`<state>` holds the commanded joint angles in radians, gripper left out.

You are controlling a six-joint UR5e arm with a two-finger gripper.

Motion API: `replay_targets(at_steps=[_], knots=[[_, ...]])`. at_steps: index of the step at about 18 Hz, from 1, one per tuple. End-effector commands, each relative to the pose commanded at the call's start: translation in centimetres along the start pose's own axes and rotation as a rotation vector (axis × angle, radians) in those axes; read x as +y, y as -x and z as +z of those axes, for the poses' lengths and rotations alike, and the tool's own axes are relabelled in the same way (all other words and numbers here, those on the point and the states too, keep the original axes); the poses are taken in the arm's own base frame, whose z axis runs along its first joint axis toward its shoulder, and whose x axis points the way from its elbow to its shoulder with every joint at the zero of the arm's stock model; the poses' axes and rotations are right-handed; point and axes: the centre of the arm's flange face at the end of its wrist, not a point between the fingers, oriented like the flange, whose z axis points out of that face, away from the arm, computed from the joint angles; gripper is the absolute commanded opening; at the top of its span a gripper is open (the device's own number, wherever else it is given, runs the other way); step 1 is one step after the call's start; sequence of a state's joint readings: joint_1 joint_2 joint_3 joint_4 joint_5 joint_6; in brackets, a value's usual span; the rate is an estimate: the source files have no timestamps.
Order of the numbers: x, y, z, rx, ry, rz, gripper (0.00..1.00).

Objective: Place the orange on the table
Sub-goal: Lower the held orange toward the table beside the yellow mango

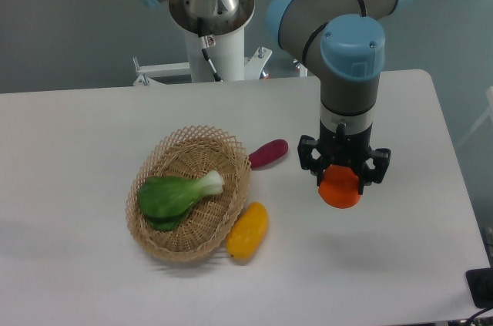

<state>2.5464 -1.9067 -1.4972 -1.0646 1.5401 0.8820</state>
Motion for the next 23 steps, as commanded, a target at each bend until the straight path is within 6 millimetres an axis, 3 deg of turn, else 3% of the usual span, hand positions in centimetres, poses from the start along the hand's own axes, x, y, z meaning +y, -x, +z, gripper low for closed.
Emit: replay_targets(at_steps=[6,11,17,20,23], knots=[[0.0,0.0,1.1,0.004,0.009,0.004,0.67],[-0.3,0.5,3.6,-0.005,0.013,0.021,0.67],[0.2,2.6,10.6,-0.025,0.060,0.062,0.67],[0.9,1.5,13.1,0.014,0.087,0.063,0.67],[2.6,-0.7,15.8,0.057,0.127,0.062,0.67]])
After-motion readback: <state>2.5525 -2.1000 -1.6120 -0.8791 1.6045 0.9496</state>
